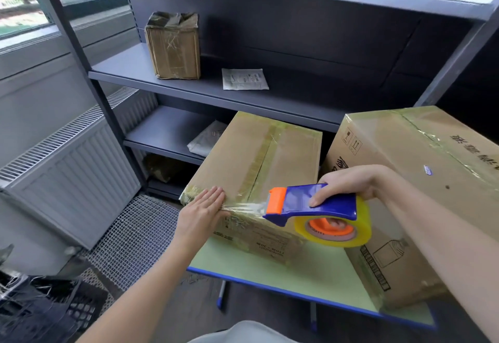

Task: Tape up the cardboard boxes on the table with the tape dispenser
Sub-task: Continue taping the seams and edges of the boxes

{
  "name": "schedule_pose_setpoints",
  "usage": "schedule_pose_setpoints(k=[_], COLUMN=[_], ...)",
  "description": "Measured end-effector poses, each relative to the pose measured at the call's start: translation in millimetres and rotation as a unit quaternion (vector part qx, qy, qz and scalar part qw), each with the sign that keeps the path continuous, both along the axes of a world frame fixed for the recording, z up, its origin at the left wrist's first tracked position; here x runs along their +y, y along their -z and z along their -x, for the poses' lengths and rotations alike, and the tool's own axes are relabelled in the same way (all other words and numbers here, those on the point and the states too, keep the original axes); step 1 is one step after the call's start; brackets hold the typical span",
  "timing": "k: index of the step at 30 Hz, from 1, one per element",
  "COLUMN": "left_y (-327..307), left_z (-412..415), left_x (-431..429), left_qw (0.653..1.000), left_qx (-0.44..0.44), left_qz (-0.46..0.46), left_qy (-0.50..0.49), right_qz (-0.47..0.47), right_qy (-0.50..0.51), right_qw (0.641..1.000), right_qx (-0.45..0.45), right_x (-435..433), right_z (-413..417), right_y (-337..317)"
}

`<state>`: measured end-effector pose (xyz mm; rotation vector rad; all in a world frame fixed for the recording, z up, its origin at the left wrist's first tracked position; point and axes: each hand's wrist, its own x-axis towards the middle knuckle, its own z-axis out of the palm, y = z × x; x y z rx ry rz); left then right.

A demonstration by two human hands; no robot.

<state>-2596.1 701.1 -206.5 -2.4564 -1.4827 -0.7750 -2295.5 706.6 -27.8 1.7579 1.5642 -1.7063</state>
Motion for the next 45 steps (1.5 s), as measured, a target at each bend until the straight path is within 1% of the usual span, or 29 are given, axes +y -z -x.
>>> schedule_pose_setpoints(k=[6,9,11,14,17,21,24,27,31,35,41,45], left_y=[7,4,3,1,5,8,7,7,5,-1,3,8], left_z=[-10,-35,-59,-78,-74,-52,-34,-29,-30,-33,-33,-34], left_x=[-9,-17,-21,-23,-20,-9,2,4,3,2,2,-1], left_qw=[0.999,0.997,0.995,0.994,0.993,0.990,0.988,0.989,0.989,0.989,0.989,0.992], left_qx=[0.040,0.050,0.030,-0.009,-0.006,-0.001,0.023,0.005,-0.014,-0.034,-0.028,-0.003], left_qz=[0.020,-0.012,-0.025,-0.028,-0.046,-0.048,-0.041,-0.008,-0.018,-0.025,-0.040,-0.030], left_qy=[0.000,0.056,0.087,0.103,0.110,0.131,0.147,0.147,0.149,0.145,0.140,0.122], right_qz=[0.001,0.010,0.011,0.013,0.008,0.001,-0.021,-0.006,-0.005,0.019,0.060,0.063], right_qy=[-0.014,-0.007,-0.007,0.000,0.011,0.023,0.010,0.027,0.018,0.016,0.020,0.010], right_qw=[1.000,1.000,1.000,0.999,0.999,1.000,0.999,1.000,1.000,0.998,0.994,0.992], right_qx=[-0.026,-0.026,-0.028,-0.032,-0.036,-0.018,-0.023,-0.005,0.018,0.060,0.089,0.107], right_x=[-2,-3,-2,-1,1,4,7,7,4,2,-22,-28], right_z=[-6,-7,-5,-1,5,24,38,40,32,22,-30,-45], right_y=[15,16,15,15,15,16,17,18,18,21,31,42])
